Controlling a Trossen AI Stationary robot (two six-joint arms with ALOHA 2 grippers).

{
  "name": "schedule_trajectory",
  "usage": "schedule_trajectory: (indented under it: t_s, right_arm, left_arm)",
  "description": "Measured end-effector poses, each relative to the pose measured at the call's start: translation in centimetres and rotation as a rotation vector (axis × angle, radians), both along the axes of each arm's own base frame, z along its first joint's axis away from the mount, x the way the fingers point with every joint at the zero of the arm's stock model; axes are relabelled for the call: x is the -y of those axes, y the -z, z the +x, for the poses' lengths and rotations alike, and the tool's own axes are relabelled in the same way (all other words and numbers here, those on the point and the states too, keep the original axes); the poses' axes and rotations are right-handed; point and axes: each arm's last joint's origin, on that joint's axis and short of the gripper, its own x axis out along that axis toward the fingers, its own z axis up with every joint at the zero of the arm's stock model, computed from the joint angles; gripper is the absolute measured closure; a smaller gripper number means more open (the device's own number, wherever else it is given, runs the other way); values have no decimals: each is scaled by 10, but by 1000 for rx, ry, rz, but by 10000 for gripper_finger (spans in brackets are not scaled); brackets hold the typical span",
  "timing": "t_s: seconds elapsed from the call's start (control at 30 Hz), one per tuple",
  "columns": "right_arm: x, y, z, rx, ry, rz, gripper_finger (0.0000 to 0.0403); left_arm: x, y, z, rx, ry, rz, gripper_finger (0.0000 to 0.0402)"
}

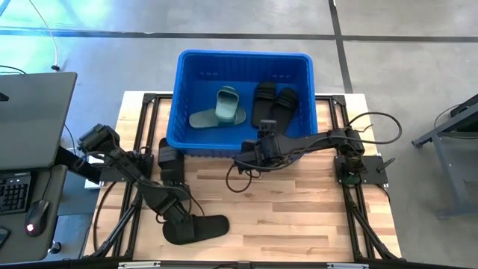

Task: Pick and place slides into bin
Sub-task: Put the black slipper into the blue bin

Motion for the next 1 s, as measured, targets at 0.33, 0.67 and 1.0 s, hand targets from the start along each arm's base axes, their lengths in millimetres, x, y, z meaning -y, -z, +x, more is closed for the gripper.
schedule_trajectory:
  t_s: [0.33,0.67,1.0]
  right_arm:
    - [-5,0,-1,9,-6,-10,247]
    - [-31,-1,-6,41,-35,0,247]
    - [-73,-1,-16,56,-148,-13,247]
  left_arm:
    - [2,4,2,0,-10,7,368]
    - [24,-61,34,38,47,-62,393]
    - [52,-202,41,181,210,-248,397]
